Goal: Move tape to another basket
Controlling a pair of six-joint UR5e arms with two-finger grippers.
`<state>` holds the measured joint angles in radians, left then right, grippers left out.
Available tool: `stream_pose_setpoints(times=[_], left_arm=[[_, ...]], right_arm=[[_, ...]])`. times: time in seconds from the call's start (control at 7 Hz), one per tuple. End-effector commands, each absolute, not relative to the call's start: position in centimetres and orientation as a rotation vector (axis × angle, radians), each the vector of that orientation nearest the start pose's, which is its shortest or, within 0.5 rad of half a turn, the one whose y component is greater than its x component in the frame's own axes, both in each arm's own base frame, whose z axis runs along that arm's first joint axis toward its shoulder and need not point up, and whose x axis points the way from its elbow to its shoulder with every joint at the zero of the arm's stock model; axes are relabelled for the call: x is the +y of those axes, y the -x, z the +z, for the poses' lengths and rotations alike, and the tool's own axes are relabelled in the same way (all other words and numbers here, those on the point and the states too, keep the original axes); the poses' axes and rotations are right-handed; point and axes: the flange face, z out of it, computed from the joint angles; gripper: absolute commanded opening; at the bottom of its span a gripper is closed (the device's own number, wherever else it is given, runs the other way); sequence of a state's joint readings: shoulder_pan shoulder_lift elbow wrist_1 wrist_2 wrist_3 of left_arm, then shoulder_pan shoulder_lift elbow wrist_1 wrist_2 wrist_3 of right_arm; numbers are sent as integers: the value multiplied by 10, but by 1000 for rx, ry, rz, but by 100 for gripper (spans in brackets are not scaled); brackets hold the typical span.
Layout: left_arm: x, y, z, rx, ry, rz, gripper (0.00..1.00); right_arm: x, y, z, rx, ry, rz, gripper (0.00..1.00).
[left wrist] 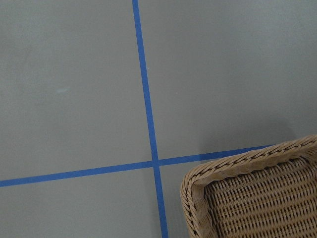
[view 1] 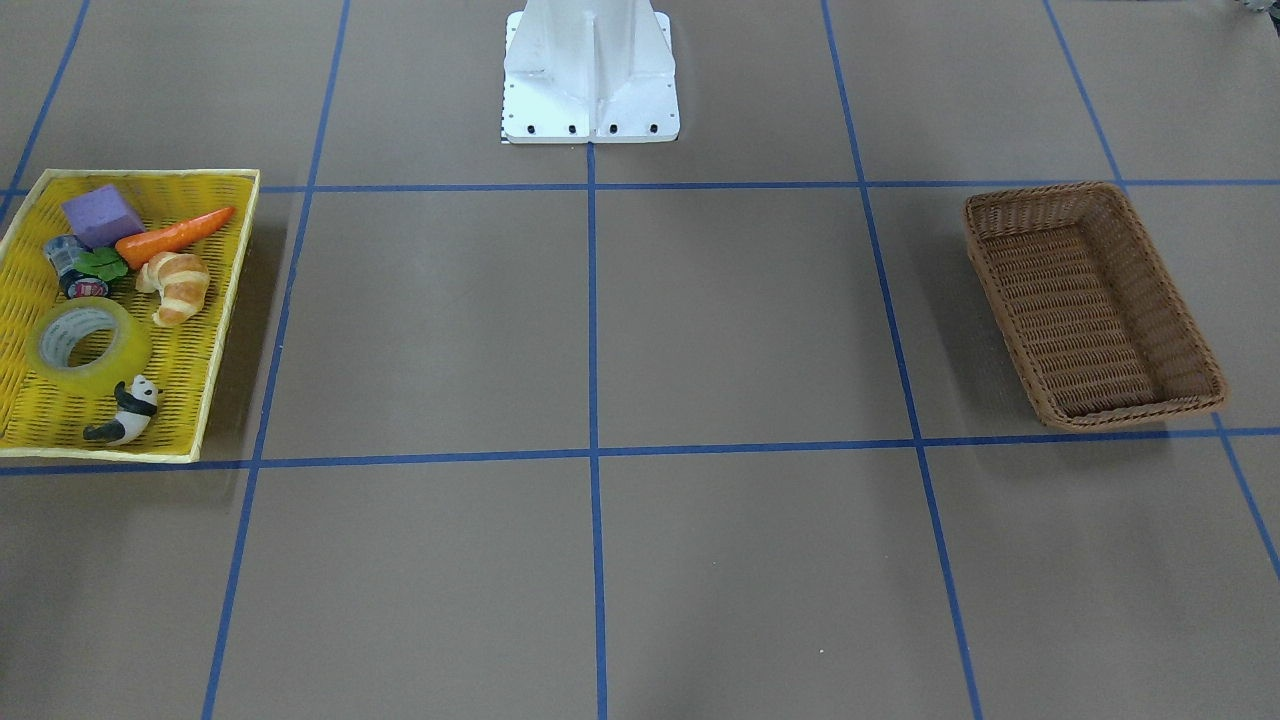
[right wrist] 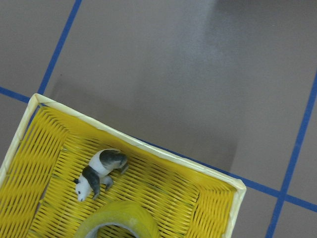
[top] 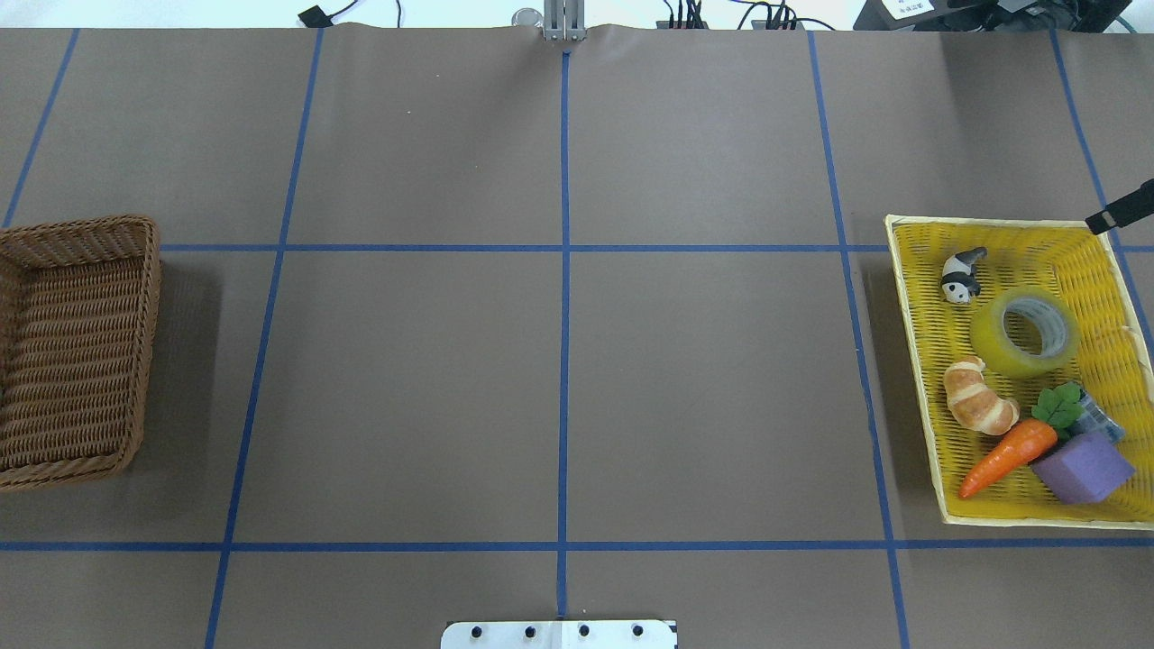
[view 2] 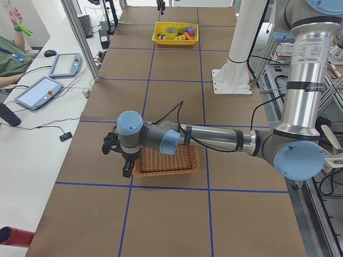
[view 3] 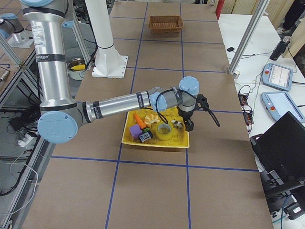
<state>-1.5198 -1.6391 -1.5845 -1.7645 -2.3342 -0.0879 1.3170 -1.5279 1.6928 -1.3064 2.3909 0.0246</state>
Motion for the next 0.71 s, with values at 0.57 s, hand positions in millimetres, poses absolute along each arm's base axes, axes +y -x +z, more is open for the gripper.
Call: stream_pose_setpoints(times=[0.57], left_arm=[[-538, 37, 599, 770, -208, 73, 99]], right_arm=[[-490, 153, 635, -828, -218, -544, 100]])
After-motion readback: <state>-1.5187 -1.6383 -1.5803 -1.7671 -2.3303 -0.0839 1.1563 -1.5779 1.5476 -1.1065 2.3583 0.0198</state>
